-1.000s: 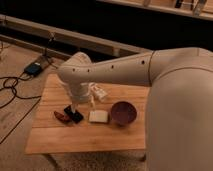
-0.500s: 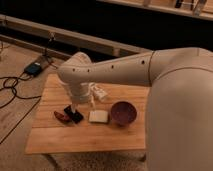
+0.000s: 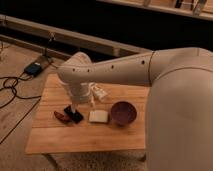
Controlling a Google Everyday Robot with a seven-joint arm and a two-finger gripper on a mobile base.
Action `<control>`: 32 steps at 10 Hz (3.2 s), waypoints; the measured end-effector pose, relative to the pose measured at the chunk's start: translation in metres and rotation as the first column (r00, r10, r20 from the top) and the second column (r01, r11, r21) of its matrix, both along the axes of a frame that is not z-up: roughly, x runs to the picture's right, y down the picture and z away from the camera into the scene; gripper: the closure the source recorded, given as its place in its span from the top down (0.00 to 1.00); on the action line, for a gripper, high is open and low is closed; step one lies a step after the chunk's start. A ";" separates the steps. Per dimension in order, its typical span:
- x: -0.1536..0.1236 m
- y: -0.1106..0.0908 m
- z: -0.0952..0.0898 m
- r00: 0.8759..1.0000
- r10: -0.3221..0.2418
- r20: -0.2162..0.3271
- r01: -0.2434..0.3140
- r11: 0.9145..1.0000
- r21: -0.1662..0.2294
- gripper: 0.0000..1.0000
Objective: Pick up the ceramic bowl
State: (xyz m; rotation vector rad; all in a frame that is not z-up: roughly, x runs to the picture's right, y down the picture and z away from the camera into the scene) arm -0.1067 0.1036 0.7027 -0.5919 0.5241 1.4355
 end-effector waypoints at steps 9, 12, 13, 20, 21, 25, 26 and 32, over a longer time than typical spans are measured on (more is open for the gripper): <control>0.000 0.000 0.000 1.000 0.000 0.000 0.000 1.000 0.000 0.65; 0.000 0.000 0.000 1.000 0.001 0.000 -0.001 1.000 0.000 0.65; 0.005 0.001 0.003 1.000 -0.007 -0.001 0.007 1.000 0.002 0.65; 0.101 0.016 0.092 0.999 0.044 -0.021 -0.043 0.999 0.034 0.65; 0.108 0.019 0.100 0.998 0.052 -0.023 -0.052 0.998 0.035 0.65; 0.129 0.037 0.134 0.999 0.016 -0.031 -0.016 1.000 0.021 0.65; 0.128 0.039 0.141 1.000 0.002 -0.029 -0.002 1.000 0.016 0.63; 0.127 0.042 0.156 0.999 0.025 -0.023 -0.025 0.999 -0.023 0.14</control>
